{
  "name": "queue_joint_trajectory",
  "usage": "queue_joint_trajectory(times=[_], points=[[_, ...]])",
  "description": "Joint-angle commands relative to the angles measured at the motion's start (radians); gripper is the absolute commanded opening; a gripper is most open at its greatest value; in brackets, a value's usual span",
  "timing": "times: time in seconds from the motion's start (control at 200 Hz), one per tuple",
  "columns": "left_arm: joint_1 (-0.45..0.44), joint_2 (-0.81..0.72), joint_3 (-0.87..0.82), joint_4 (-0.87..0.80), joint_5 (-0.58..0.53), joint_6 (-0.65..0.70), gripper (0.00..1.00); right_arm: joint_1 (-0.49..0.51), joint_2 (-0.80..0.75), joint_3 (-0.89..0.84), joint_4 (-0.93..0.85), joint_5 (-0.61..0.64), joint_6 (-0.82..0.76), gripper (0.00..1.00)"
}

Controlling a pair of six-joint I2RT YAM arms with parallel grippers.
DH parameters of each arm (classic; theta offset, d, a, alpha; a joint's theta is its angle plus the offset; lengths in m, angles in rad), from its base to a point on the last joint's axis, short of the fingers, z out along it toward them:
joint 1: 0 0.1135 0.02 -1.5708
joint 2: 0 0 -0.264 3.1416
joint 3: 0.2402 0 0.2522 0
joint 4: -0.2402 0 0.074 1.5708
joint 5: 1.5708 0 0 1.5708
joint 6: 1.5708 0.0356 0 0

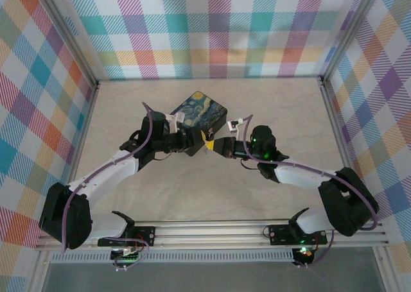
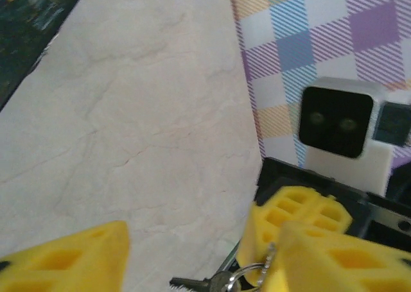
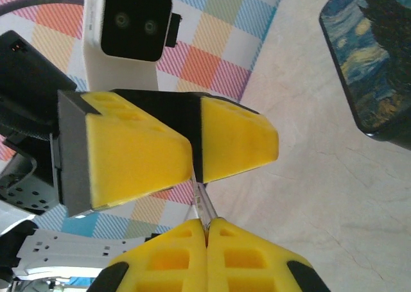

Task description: Unlock the padlock with the key

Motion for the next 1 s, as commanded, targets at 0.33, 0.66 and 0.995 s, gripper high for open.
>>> queue_joint_trajectory(times=[0.33,0.66,0.995], points=[[-0.089,0.075,0.098,-0.256,-0.342,-0.053,0.85,-0.119,-0.178,0.073,-0.679,0.034,-0.342,0.00],[-0.274,0.449,0.385,-0.429,-0.593,-0.143,0.83,-0.368,-0.209,0.120,-0.920,-0.018,-0.472,0.00],[-0.181,0.583,0.497,-0.496,-0.702,-0.056,0.82,-0.386,-0.220,0.109,-0.986,-0.020,-0.569,0.00]])
